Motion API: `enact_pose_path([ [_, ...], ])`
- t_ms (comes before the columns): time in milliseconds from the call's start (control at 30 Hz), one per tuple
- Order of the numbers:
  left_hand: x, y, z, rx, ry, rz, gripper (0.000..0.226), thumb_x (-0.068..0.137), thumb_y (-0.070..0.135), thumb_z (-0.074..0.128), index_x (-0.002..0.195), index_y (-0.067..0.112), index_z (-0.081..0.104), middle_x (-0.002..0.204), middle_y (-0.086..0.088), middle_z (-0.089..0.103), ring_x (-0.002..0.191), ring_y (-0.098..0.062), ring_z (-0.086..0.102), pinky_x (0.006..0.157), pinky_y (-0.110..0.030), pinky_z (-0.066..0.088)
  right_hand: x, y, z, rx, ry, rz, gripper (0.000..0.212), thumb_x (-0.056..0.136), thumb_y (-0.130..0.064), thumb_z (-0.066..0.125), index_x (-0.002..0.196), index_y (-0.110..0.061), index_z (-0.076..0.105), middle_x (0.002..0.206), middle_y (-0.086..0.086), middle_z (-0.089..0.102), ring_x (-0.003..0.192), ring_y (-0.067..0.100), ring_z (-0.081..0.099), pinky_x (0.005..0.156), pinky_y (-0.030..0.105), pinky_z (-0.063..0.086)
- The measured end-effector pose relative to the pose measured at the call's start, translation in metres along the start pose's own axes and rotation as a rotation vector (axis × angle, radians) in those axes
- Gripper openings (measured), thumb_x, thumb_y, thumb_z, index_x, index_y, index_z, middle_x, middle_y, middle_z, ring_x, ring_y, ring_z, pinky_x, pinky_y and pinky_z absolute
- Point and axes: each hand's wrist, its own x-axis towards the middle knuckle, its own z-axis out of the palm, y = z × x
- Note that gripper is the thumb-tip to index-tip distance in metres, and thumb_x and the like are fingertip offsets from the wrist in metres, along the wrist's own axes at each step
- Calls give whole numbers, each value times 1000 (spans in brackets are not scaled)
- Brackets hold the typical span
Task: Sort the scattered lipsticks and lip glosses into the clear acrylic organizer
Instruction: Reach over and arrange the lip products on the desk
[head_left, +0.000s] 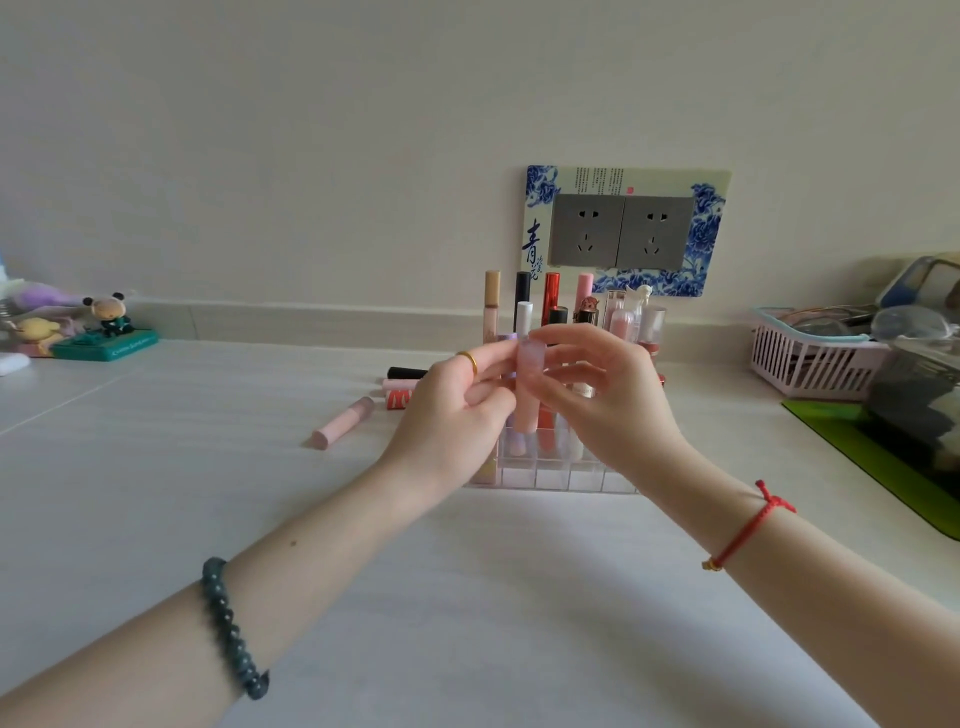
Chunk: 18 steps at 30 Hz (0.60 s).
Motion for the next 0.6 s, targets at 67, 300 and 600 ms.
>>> enact_pose_path([
  [67,-1,-3,0,9,-14,-17,46,86,-6,40,112,28,57,89,8,71,87,7,63,72,-2,43,-1,5,1,-13,-10,10,25,79,-18,69,104,-20,64,85,-10,68,79,3,66,74,20,56],
  [300,-2,-4,-2,29,-8,-93,45,86,-3,43,125,16,54,95,17,66,97,4,62,93,-27,50,-6,17,4,-24,-45,44,24,79,-19,69,102,-20,64,84,-12,66,79,3,66,73,18,56],
  [600,-2,-5,-5,188,-39,-81,42,86,0,44,121,18,58,109,6,66,105,-4,60,99,-34,46,-10,24,7,-69,-75,72,27,79,-17,70,106,-13,64,87,-4,68,79,7,66,72,22,57],
])
